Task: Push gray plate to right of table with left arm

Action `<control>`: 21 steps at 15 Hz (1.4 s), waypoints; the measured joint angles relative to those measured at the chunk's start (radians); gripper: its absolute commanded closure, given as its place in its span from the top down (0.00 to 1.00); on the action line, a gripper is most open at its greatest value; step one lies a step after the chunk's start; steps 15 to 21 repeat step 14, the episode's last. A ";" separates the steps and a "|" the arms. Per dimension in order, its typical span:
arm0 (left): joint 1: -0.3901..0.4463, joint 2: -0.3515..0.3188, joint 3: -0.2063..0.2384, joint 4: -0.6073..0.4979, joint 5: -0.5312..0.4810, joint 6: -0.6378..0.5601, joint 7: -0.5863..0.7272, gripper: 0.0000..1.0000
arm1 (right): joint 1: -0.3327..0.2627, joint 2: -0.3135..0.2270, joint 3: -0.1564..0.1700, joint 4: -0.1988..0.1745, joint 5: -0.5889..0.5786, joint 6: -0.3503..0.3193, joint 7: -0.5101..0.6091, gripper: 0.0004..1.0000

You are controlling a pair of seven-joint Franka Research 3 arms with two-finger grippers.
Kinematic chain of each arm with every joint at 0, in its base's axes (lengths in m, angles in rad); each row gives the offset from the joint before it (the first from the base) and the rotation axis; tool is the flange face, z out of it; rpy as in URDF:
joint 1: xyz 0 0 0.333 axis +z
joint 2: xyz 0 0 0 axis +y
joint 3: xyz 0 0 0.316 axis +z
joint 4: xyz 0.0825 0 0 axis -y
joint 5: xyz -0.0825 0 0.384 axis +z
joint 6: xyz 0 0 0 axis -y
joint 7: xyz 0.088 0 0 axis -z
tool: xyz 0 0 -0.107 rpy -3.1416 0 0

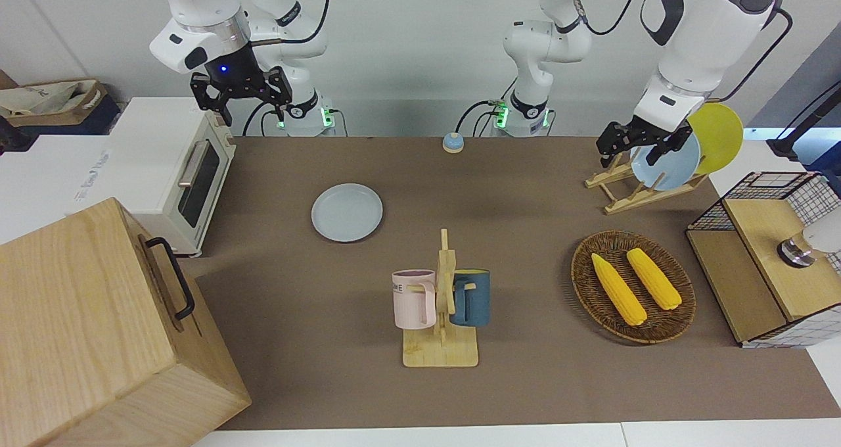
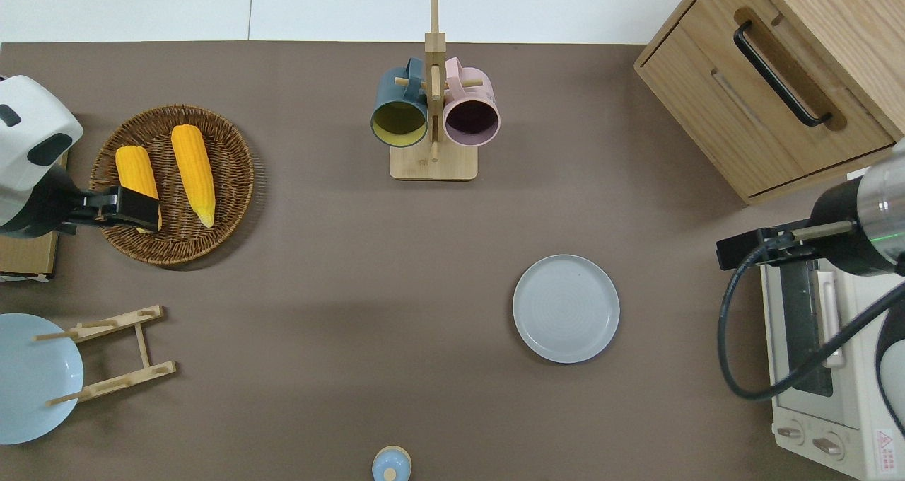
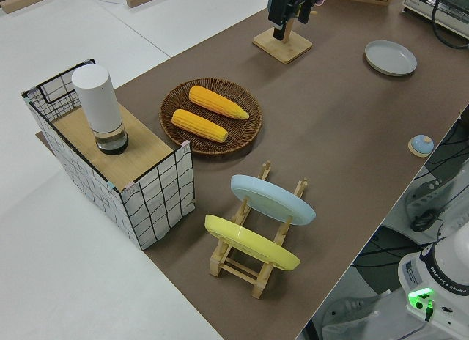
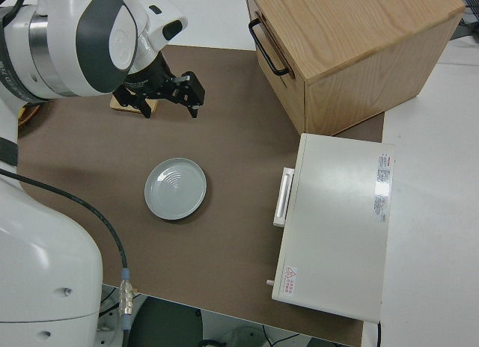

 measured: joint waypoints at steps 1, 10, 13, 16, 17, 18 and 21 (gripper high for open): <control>0.035 0.000 -0.033 0.000 0.000 0.000 0.003 1.00 | 0.000 0.000 0.000 0.000 0.000 0.000 0.000 0.98; 0.084 0.010 -0.052 -0.001 -0.001 0.026 0.018 1.00 | 0.000 0.000 0.000 0.000 0.000 0.000 0.000 0.98; 0.084 0.010 -0.047 -0.001 -0.001 0.026 0.003 1.00 | 0.000 0.000 0.000 0.000 0.000 0.000 0.000 0.98; 0.084 0.010 -0.047 0.000 -0.001 0.026 0.002 1.00 | 0.000 0.000 0.000 0.000 0.000 0.000 0.000 0.98; 0.084 0.010 -0.047 0.000 -0.001 0.026 0.002 1.00 | 0.000 0.000 0.000 0.000 0.000 0.000 0.000 0.98; 0.084 0.010 -0.047 0.000 -0.001 0.026 0.002 1.00 | 0.000 0.000 0.000 0.000 0.000 0.000 0.000 0.98; 0.084 0.010 -0.047 0.000 -0.001 0.026 0.002 1.00 | 0.000 0.000 0.000 0.000 0.000 0.000 0.000 0.98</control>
